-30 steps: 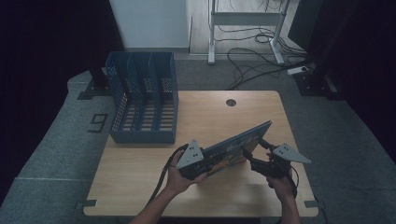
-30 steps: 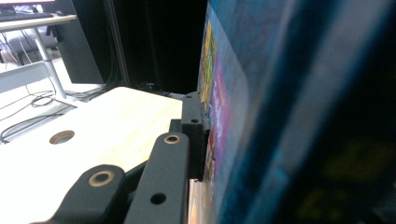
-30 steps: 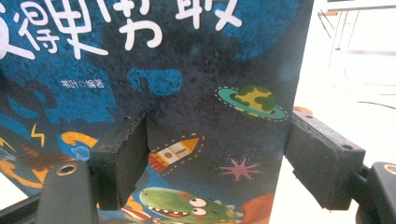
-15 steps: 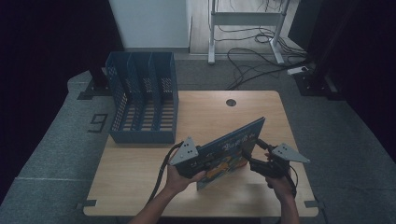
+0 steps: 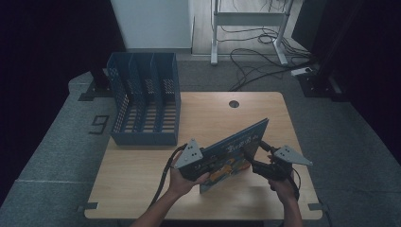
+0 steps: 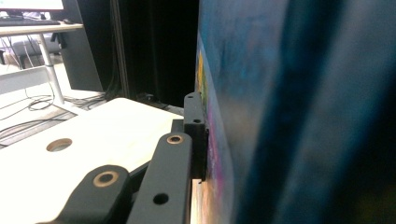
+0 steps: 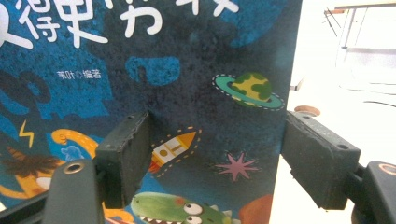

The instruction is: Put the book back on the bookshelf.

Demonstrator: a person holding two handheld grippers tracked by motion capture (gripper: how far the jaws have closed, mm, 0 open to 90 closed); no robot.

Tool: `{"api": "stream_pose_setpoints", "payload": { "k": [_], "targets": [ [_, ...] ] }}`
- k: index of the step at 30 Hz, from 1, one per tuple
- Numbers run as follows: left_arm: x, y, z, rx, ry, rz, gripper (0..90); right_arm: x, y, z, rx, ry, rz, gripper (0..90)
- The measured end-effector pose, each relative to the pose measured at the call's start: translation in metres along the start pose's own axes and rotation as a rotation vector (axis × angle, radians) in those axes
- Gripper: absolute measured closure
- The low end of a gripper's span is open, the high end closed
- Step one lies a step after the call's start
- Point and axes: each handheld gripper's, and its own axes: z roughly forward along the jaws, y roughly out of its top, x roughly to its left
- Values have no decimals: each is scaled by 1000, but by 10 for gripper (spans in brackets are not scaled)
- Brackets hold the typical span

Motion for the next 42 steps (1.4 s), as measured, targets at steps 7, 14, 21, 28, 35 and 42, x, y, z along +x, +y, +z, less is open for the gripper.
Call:
{"api": "stream_pose_setpoints", "payload": {
  "k": [7,14,21,28,35,42],
  "targets": [
    [13,8,-12,-41,0,-75,820,-6,2,-8,-31,-4,22,255],
    [17,15,-27,-37,52,-54,819,-7,3,-9,-34,-10,27,255],
    [25,24,-45,-47,81,-61,819,-8,1,-7,-21,-12,30,256],
    [31,33,-60,-48,117,-62,819,-7,-2,-5,-3,-13,30,256],
    [35,42,-77,-100,160,-58,820,-10,-9,2,34,-20,41,256],
    [40,52,-94,-120,194,-43,819,-15,-21,11,91,-37,57,259]
  ]
}}
